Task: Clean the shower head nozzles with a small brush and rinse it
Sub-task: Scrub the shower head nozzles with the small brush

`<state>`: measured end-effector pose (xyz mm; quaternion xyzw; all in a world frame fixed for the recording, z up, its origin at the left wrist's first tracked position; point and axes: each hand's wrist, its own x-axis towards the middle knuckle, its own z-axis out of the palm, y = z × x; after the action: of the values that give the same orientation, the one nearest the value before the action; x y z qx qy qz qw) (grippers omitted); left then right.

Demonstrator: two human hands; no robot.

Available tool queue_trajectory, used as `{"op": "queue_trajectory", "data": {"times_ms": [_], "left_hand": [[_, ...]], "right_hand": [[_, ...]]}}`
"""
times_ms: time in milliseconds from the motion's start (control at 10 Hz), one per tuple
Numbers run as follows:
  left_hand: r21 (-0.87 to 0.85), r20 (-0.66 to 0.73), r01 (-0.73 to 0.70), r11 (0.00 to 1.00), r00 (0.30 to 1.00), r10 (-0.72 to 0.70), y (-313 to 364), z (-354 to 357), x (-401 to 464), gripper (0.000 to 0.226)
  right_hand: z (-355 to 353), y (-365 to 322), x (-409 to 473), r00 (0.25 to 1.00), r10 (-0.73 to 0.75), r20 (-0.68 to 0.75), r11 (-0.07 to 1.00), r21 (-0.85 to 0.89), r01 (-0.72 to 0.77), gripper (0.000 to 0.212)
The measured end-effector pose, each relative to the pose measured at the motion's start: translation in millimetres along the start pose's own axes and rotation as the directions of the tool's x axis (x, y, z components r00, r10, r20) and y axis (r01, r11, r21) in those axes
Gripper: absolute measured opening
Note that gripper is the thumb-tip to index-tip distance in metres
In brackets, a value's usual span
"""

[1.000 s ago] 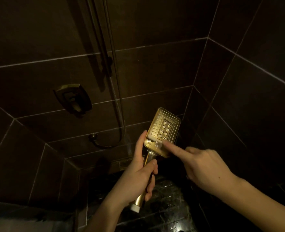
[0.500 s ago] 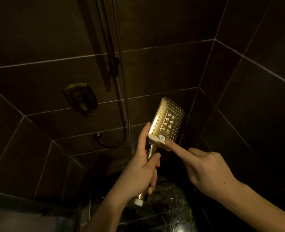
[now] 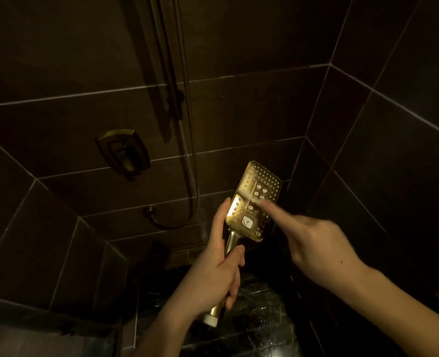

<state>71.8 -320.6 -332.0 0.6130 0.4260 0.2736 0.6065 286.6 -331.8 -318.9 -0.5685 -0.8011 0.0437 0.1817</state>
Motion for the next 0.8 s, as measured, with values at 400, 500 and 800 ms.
{"op": "queue_trajectory", "data": {"times_ms": [400,500,800], "left_hand": [[0.062,-0.071,-0.022,0.998,0.997,0.026,-10,1,-3,0.085],[0.067,-0.077,-0.041,0.997,0.996,0.046,-13,2,-3,0.086],[0.092,-0.171,-0.056,0.994,0.983,0.071,-16,3,2,0.088]], "right_hand": [[-3,-9,4,0.997,-0.043,0.061,0.997,-0.060,0.047,0.090],[-9,3,15,0.999,-0.019,-0.036,0.992,-0.125,0.014,0.088],[-11,-15,24,0.998,-0.056,-0.028,0.989,-0.140,0.052,0.078]]}}
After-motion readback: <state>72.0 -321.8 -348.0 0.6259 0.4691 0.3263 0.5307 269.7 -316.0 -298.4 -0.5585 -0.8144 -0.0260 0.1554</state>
